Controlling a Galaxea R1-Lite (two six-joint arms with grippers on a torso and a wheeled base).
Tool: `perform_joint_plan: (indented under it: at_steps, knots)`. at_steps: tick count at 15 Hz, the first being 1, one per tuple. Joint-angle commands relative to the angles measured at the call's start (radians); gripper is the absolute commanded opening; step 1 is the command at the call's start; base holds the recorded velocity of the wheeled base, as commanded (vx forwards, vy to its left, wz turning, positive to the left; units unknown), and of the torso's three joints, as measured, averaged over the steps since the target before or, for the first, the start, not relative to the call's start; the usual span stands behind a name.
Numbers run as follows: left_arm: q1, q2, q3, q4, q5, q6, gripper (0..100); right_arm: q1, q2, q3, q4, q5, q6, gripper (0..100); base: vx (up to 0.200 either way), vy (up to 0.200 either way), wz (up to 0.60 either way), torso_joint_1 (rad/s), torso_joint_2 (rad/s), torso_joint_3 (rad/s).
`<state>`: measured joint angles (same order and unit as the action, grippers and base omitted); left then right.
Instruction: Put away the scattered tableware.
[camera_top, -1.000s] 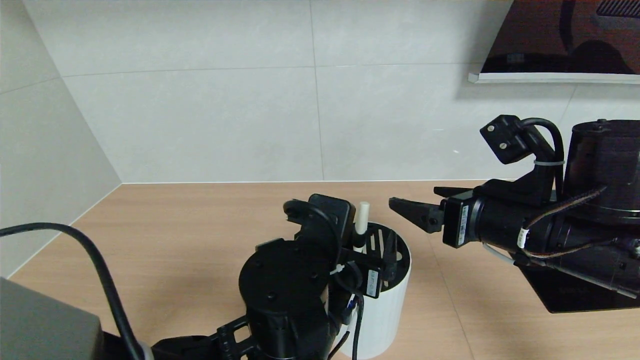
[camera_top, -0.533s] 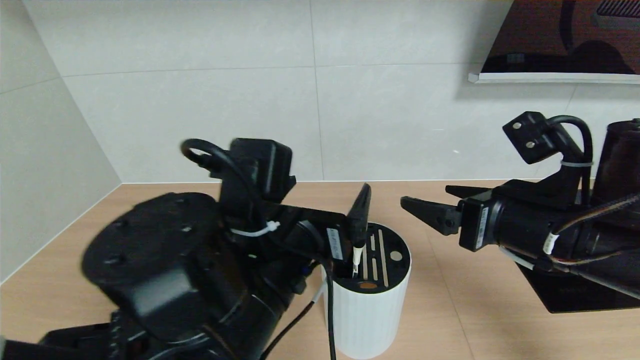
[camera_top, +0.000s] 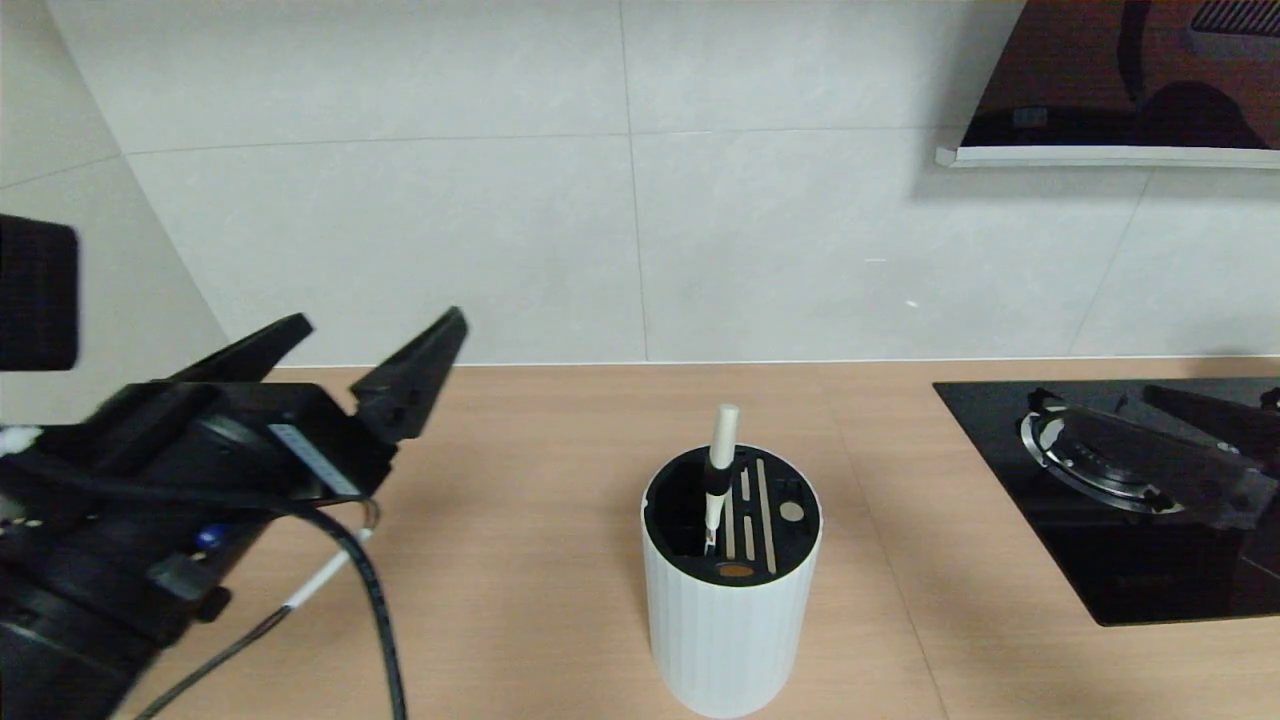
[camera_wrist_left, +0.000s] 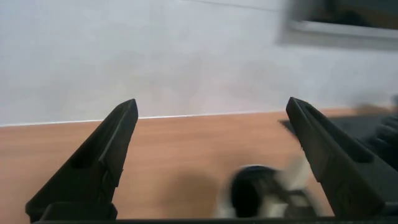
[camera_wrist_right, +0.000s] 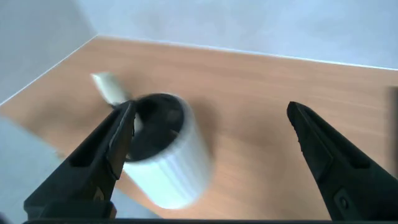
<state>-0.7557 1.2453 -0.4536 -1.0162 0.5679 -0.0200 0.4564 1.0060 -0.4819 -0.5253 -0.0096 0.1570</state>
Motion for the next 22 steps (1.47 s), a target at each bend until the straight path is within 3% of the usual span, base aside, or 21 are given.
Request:
perform_joint_plan:
  at_steps: [1,2,4,8,9,11,12,13,16,18,19,20,22]
  knots:
    - [0.181,-0.267,0.092,0.076,-0.011,0.061,100,-0.170,-0.265,0.094,0.018,0.026,-0.005,100,0.000,0.000,0.00,0.000,0.00,0.000]
    - [0.251,-0.356,0.118,0.122,-0.011,0.097,100,-0.214,-0.349,0.094,0.064,0.026,-0.010,100,0.000,0.000,0.00,0.000,0.00,0.000]
    - [0.358,-0.515,0.147,0.220,-0.010,0.124,100,-0.265,-0.523,0.086,0.191,0.017,-0.057,100,0.000,0.000,0.00,0.000,0.00,0.000]
    - [0.547,-0.863,0.133,0.528,-0.042,0.132,100,-0.331,-0.805,0.051,0.516,-0.056,-0.145,100,0.000,0.000,0.00,0.000,0.00,0.000]
    - [0.579,-0.937,0.124,0.600,-0.072,0.132,100,-0.347,-0.849,0.051,0.556,-0.056,-0.171,100,0.000,0.000,0.00,0.000,0.00,0.000]
    - [0.655,-1.112,0.052,0.840,-0.123,0.132,100,-0.409,-0.928,0.055,0.608,-0.055,-0.206,100,0.000,0.000,0.00,0.000,0.00,0.000]
    - [0.678,-1.156,0.026,0.921,-0.132,0.127,100,-0.443,-0.955,0.065,0.614,-0.047,-0.206,100,0.000,0.000,0.00,0.000,0.00,0.000]
    - [0.725,-1.182,0.018,0.938,-0.141,0.124,100,-0.449,-0.989,0.091,0.627,-0.046,-0.206,100,0.000,0.000,0.00,0.000,0.00,0.000]
    - [0.757,-1.245,0.070,1.005,-0.158,0.121,100,-0.455,-1.006,0.152,0.628,-0.053,-0.197,100,0.000,0.000,0.00,0.000,0.00,0.000]
    - [0.757,-1.245,0.197,1.009,-0.201,0.107,100,-0.455,-1.006,0.238,0.628,-0.046,-0.192,100,0.000,0.000,0.00,0.000,0.00,0.000]
    - [0.757,-1.245,0.305,0.999,-0.293,0.048,100,-0.455,-1.006,0.304,0.604,-0.044,-0.192,100,0.000,0.000,0.00,0.000,0.00,0.000]
    - [0.757,-1.245,0.348,0.998,-0.368,0.015,100,-0.455,-1.006,0.348,0.553,-0.038,-0.189,100,0.000,0.000,0.00,0.000,0.00,0.000]
    - [0.757,-1.245,0.418,0.989,-0.430,0.008,100,-0.455,-1.006,0.471,0.419,-0.018,-0.194,100,0.000,0.000,0.00,0.000,0.00,0.000]
